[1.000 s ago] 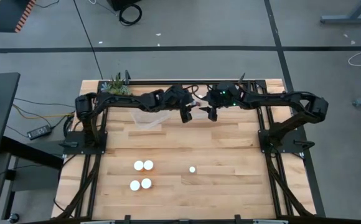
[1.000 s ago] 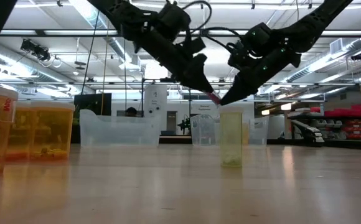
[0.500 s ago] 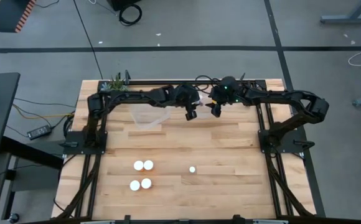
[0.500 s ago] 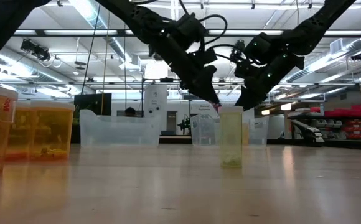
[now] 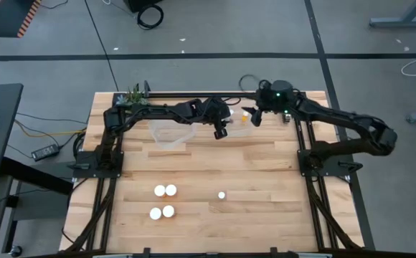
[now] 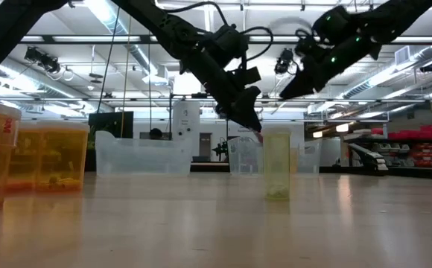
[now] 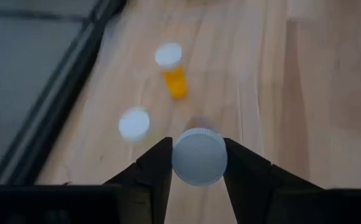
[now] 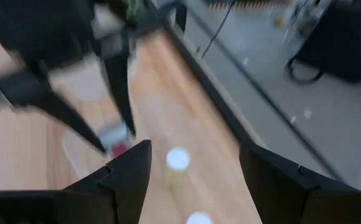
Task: Pick and place medicine bottles into bin by pill shape (circle, oval)
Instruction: Put the blue pill bottle into the right transparent bin
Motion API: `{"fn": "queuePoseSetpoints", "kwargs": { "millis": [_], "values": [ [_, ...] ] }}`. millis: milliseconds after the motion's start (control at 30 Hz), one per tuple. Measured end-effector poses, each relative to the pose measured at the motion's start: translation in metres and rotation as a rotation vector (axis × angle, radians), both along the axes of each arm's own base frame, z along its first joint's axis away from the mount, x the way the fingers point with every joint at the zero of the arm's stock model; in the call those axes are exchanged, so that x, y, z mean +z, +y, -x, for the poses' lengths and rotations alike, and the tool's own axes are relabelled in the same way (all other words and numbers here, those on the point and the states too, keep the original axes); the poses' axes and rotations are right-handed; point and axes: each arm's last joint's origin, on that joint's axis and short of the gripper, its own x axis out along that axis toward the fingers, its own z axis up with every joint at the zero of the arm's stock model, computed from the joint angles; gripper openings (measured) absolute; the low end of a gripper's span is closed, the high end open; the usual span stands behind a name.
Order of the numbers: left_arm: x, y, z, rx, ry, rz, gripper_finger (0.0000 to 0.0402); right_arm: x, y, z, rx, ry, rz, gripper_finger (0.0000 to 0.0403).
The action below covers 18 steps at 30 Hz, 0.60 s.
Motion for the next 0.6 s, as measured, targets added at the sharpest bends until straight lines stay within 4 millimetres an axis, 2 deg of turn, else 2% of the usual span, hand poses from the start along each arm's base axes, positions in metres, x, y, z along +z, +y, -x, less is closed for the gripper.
{"fn": "queuePoseSetpoints", "kwargs": {
  "millis": [133, 200, 433, 600],
  "values": [
    [-0.006, 0.0, -0.001, 0.02, 0.009, 0.025, 0.0132, 0.017, 0.008, 0.011, -0.002, -0.059, 0.04, 0.0251],
    [-0.001, 0.001, -0.003, 0.025, -0.007, 0.027, 0.0132, 0.021, 0.01, 0.013, -0.002, -0.076, 0.052, 0.0251],
    [0.023, 0.011, -0.013, 0.034, -0.027, 0.015, 0.0137, 0.023, 0.011, 0.014, -0.004, -0.085, 0.054, 0.0251],
    [0.016, 0.022, -0.027, 0.046, 0.073, 0.045, 0.0132, 0.026, 0.011, 0.016, -0.017, -0.097, 0.073, 0.0251]
  ]
}}
